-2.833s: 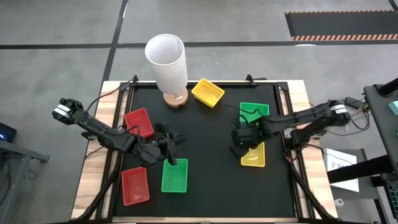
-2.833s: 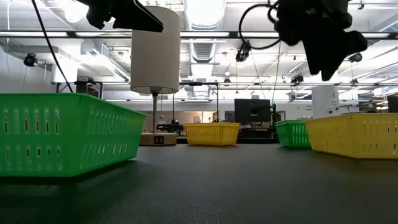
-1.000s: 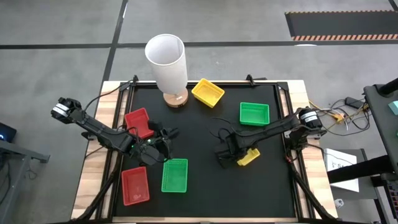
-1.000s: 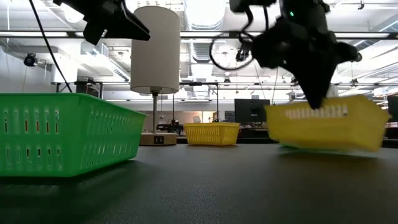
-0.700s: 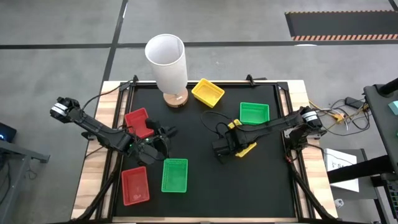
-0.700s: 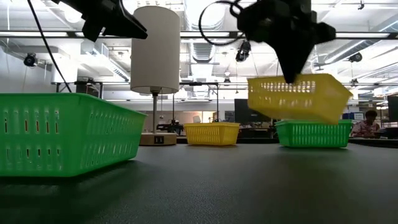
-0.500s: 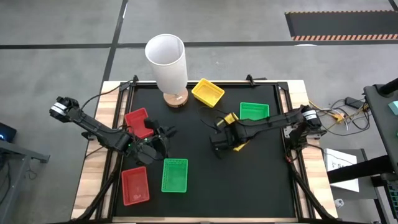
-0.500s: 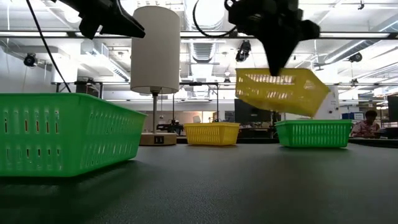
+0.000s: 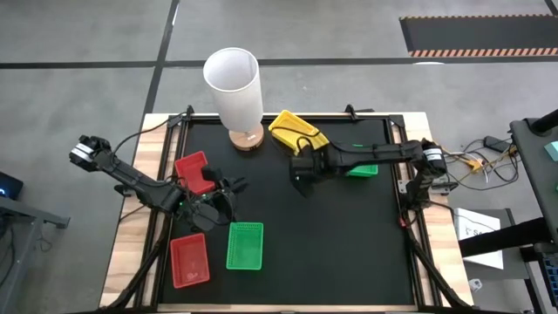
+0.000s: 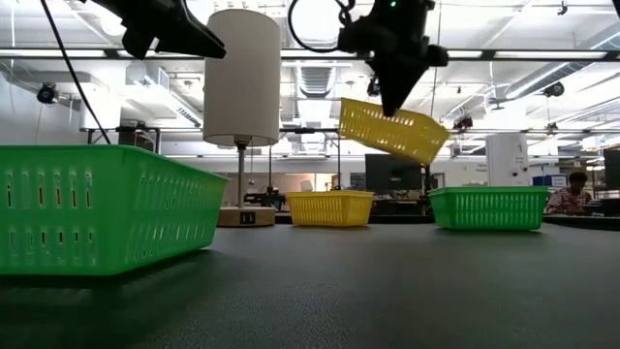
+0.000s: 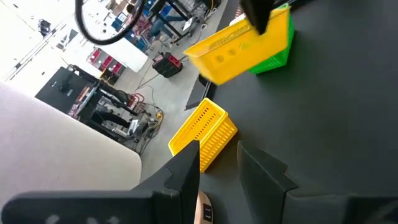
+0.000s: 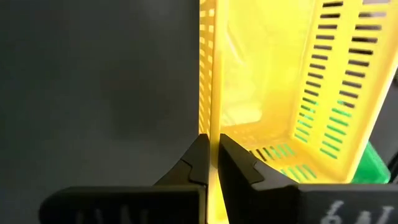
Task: Stack baskets by color
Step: Stack the bottom yellow bin on the stacked yellow bins
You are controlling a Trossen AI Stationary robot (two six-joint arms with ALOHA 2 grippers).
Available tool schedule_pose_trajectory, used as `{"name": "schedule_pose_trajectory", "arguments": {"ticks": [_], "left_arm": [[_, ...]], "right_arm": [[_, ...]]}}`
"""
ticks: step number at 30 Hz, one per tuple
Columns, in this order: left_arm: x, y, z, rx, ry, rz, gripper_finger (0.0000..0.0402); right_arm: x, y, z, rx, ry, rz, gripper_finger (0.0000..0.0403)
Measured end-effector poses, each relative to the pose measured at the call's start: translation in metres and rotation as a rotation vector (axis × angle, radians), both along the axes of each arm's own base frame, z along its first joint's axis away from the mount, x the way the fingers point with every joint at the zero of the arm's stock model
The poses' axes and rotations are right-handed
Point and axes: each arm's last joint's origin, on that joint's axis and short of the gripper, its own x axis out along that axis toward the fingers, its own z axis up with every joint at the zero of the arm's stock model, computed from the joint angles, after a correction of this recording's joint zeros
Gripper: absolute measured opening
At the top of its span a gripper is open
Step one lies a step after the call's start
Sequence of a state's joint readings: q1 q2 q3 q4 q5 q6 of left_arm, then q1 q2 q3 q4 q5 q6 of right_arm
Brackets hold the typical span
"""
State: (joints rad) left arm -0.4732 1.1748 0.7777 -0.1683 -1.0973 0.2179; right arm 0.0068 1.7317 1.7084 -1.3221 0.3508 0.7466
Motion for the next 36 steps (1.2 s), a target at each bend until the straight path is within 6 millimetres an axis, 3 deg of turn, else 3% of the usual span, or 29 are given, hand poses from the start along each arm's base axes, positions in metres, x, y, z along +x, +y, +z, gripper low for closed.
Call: {"name": "schedule_pose_trajectory", "arguments": {"ticks": [13, 23, 36], "left_arm": [[-0.016, 0.008, -0.004, -0.02, -0.038, 0.003, 0.0093], [-0.018, 0.009, -0.003, -0.038, -0.057, 0.009, 0.0093], [-0.018, 0.009, -0.004, -0.04, -0.058, 0.01, 0.0093]], "right_arm": [[0.017, -0.058, 0.003, -0.1, -0.13, 0.105, 0.0011], [0.022, -0.097, 0.0, -0.171, -0.203, 0.119, 0.0012], [0.02, -0.12, -0.027, -0.206, -0.219, 0.114, 0.0012]]}}
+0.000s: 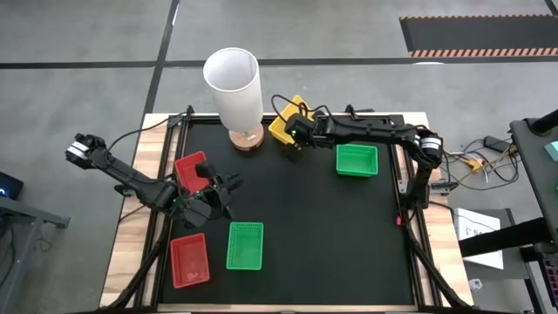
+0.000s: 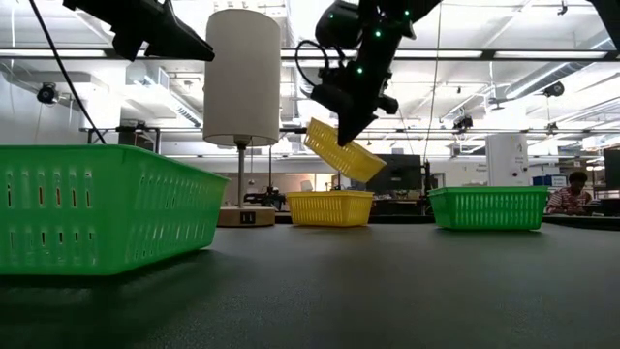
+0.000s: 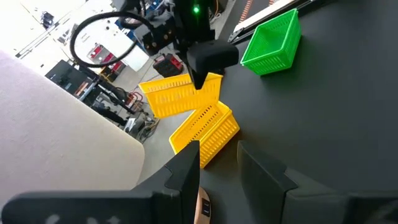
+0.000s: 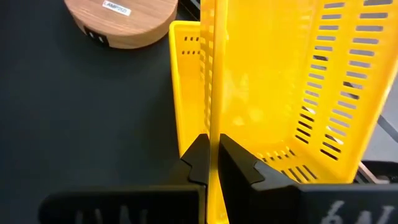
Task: Stack baskets by color
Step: Stack the bottom yellow bin on the stacked yellow bins, then stack the bottom green bin on the stacked green bins
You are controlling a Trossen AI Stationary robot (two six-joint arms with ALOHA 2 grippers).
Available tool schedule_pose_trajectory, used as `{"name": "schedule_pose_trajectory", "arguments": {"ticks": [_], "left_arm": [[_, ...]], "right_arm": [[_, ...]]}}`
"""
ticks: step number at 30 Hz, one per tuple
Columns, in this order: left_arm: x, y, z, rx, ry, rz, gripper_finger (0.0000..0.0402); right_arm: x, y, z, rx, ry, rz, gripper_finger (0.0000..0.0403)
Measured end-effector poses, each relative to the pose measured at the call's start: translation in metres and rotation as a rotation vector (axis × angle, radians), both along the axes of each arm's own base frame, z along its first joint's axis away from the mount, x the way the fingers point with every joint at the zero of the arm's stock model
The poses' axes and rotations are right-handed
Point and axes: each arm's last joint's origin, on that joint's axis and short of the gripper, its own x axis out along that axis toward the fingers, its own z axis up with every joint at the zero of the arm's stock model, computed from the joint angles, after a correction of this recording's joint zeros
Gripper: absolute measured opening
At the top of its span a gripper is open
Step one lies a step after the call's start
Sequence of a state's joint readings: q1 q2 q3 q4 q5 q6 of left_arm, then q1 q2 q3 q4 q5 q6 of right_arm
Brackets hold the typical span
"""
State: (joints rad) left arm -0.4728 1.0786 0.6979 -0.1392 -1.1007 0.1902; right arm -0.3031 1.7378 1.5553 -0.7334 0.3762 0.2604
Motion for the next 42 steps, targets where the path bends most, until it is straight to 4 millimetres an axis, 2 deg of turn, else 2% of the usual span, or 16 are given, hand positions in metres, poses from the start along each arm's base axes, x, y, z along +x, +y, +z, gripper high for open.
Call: {"name": "schedule_pose_trajectory", "arguments": {"ticks": [14, 21, 30, 34, 38, 42], "left_arm": [[0.0, 0.0, 0.0, 0.0, 0.001, 0.0, 0.0093], [0.0, 0.0, 0.0, 0.0, 0.001, 0.0, 0.0093], [0.0, 0.0, 0.0, 0.001, 0.001, 0.0, 0.0093], [0.0, 0.0, 0.0, 0.0, 0.001, 0.0, 0.0093], [0.0, 0.0, 0.0, 0.0, 0.001, 0.0, 0.0093], [0.0, 0.0, 0.0, 0.0, 0.001, 0.0, 0.0093]], "right_arm": [[0.0, 0.0, -0.03, -0.027, -0.027, 0.029, 0.0013], [0.0, -0.003, -0.031, -0.038, -0.05, -0.007, 0.0019], [-0.003, -0.008, -0.032, -0.028, -0.053, -0.039, 0.0086], [-0.003, -0.008, -0.032, -0.028, -0.052, -0.038, 0.0103], [-0.003, -0.008, -0.031, -0.026, -0.053, -0.036, 0.0102], [-0.001, -0.004, -0.029, -0.03, -0.048, 0.003, 0.0082]]}}
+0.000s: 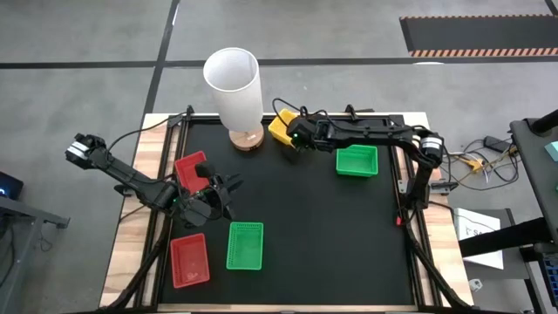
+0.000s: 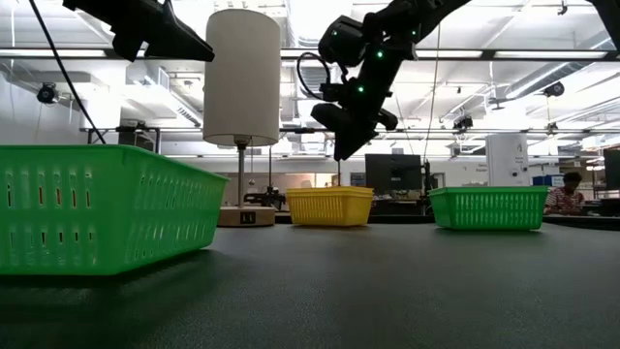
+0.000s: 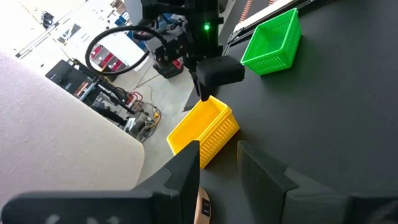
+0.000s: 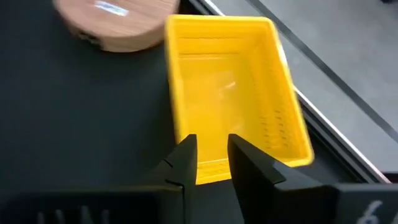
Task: Stack baskets by color
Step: Stack the bottom green bin on the stacked green bins
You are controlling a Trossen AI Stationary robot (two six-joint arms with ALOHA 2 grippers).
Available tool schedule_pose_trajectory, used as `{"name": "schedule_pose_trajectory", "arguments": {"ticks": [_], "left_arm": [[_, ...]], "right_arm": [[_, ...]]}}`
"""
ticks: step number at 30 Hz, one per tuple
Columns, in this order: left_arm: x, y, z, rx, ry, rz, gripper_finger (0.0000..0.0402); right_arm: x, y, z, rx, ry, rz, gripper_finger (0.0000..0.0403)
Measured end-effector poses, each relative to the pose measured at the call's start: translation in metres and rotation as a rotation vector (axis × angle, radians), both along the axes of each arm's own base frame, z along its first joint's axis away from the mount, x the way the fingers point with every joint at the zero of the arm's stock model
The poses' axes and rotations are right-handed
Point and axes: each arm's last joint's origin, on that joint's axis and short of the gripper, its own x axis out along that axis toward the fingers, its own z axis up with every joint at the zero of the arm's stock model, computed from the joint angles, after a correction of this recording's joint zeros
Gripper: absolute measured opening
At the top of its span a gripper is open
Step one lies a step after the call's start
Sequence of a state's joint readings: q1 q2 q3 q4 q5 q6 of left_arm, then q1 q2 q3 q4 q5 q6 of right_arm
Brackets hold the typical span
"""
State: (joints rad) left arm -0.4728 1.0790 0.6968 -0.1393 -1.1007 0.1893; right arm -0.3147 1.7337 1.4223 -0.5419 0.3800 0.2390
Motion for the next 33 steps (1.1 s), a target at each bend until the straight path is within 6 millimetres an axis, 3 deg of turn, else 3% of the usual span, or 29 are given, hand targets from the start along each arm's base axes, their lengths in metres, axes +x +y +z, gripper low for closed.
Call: {"name": "schedule_pose_trajectory", "arguments": {"ticks": [5, 11, 16, 26, 33], "left_arm": [[0.0, 0.0, 0.0, -0.001, -0.001, 0.0, 0.0093], [0.0, 0.0, 0.0, -0.018, -0.014, 0.005, 0.0093], [0.001, -0.001, -0.001, -0.04, -0.008, -0.027, 0.0093], [0.005, -0.004, -0.004, -0.088, -0.014, -0.048, 0.0093], [0.014, -0.009, 0.005, -0.15, -0.11, -0.107, 0.0093]], "right_arm": [[0.004, 0.023, 0.011, -0.006, -0.02, 0.094, 0.0047], [0.005, 0.069, 0.022, -0.045, -0.015, 0.258, 0.0015], [-0.007, 0.109, 0.022, -0.04, -0.01, 0.36, 0.0009], [-0.038, 0.184, 0.009, -0.028, -0.01, 0.581, 0.0009], [-0.04, 0.213, -0.006, 0.008, -0.061, 0.855, 0.0019]]}}
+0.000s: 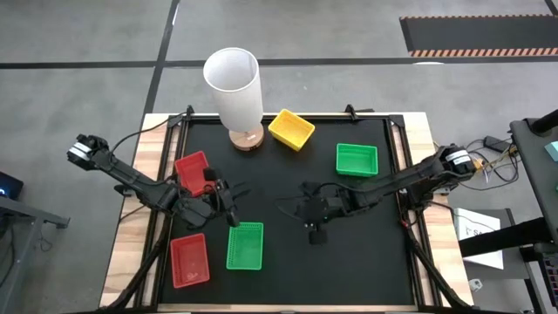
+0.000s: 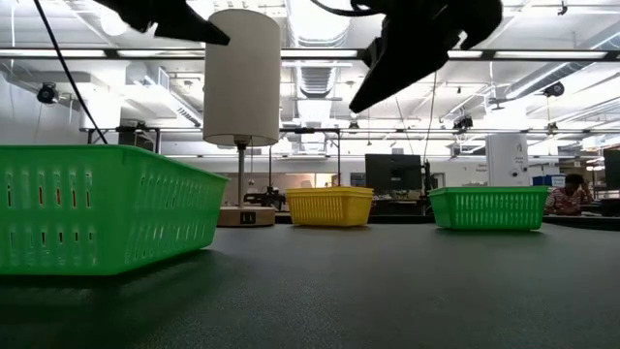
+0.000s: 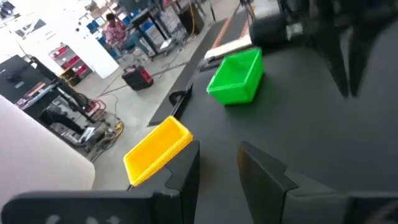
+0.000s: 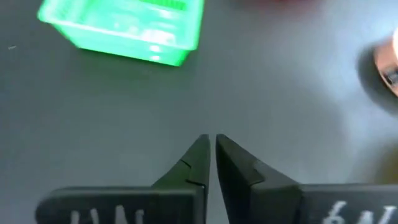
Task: Stack baskets by color
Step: Stack the bottom green bin on the stacked green bins
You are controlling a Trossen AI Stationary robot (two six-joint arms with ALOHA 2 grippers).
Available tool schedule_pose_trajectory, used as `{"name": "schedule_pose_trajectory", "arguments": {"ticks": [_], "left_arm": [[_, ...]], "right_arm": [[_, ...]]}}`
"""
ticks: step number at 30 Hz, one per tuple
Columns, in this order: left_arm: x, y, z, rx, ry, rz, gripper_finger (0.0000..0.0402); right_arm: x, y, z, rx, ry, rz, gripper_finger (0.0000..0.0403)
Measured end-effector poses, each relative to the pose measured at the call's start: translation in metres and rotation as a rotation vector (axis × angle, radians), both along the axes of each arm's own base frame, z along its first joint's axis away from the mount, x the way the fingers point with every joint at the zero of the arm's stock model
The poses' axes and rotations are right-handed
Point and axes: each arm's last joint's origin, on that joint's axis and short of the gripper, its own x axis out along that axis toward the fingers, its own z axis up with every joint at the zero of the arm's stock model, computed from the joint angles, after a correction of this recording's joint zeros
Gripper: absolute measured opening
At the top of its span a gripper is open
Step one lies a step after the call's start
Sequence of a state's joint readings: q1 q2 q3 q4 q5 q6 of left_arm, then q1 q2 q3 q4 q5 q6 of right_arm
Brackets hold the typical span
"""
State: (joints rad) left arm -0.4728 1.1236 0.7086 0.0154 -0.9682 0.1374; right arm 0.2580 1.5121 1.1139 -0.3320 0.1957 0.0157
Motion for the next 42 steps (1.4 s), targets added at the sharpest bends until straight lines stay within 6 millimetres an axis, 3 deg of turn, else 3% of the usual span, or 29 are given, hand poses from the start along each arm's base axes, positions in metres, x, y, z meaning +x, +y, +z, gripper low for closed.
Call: {"name": "schedule_pose_trajectory", "arguments": {"ticks": [5, 11, 16, 27, 37, 42], "left_arm": [[0.0, 0.0, 0.004, -0.014, -0.038, 0.0, 0.0093], [0.0, 0.0, 0.006, -0.02, -0.05, 0.005, 0.0093], [0.001, 0.0, 0.006, -0.027, -0.057, 0.006, 0.0093], [0.001, -0.001, 0.004, -0.023, -0.051, 0.007, 0.0093], [0.001, -0.001, 0.004, -0.022, -0.05, 0.007, 0.0093], [0.001, -0.001, 0.003, -0.013, -0.036, -0.001, 0.0093]], "right_arm": [[0.013, 0.006, -0.006, 0.015, -0.028, 0.137, 0.0061], [0.046, 0.016, -0.005, -0.098, -0.057, 0.321, 0.0118], [0.073, 0.026, -0.008, -0.164, -0.081, 0.519, 0.0143], [0.113, 0.038, -0.029, -0.339, -0.105, 0.764, 0.0148], [0.136, 0.045, -0.067, -0.324, -0.051, 0.845, 0.0148], [0.143, 0.047, -0.072, -0.303, -0.016, 0.868, 0.0145]]}}
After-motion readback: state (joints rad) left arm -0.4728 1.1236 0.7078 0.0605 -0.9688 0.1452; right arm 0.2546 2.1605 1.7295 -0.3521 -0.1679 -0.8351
